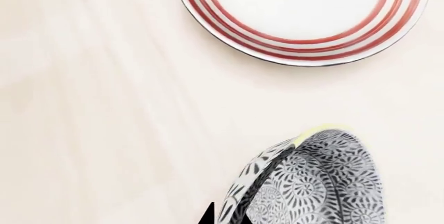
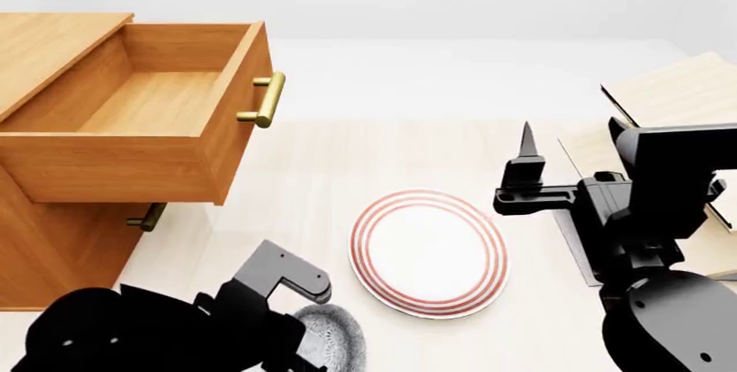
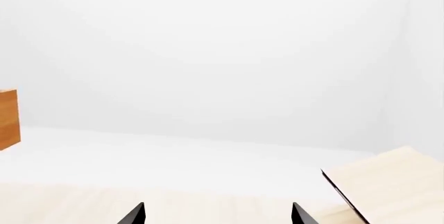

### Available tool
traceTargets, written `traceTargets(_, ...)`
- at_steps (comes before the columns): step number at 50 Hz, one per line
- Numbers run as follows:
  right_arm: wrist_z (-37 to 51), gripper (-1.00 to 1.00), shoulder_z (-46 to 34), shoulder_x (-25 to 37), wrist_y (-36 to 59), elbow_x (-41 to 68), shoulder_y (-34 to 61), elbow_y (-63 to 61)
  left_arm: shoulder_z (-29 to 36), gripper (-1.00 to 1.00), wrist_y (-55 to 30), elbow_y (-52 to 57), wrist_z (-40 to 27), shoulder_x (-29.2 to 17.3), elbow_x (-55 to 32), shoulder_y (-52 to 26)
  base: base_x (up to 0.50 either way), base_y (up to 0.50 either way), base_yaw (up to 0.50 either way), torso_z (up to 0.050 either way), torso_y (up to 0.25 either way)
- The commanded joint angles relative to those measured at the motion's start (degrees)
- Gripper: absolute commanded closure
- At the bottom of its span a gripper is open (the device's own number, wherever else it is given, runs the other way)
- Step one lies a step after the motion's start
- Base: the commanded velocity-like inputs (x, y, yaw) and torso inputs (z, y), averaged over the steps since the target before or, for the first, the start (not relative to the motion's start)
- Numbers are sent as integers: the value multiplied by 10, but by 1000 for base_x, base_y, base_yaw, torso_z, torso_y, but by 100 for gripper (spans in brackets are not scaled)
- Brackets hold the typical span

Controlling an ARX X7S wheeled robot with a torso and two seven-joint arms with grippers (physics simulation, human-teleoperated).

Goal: Open the top drawer of the cabinet and put the bowl in it.

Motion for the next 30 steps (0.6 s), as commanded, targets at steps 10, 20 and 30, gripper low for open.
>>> traceTargets(10,5,-100,3,3,-1,6,-2,-5,-20,100,-9,63,-59,-4,-60,-22,0,0,0,0,0)
traceTargets(20,11,-100,11,7,6,15,2,-12,-37,100,-18,92,-115,-2,-131,-72,0,0,0,0,0)
traceTargets(30,18,-100,26,11,10,27,1,-21,-35,100,-19,116,-190,4,-224,-131,0,0,0,0,0)
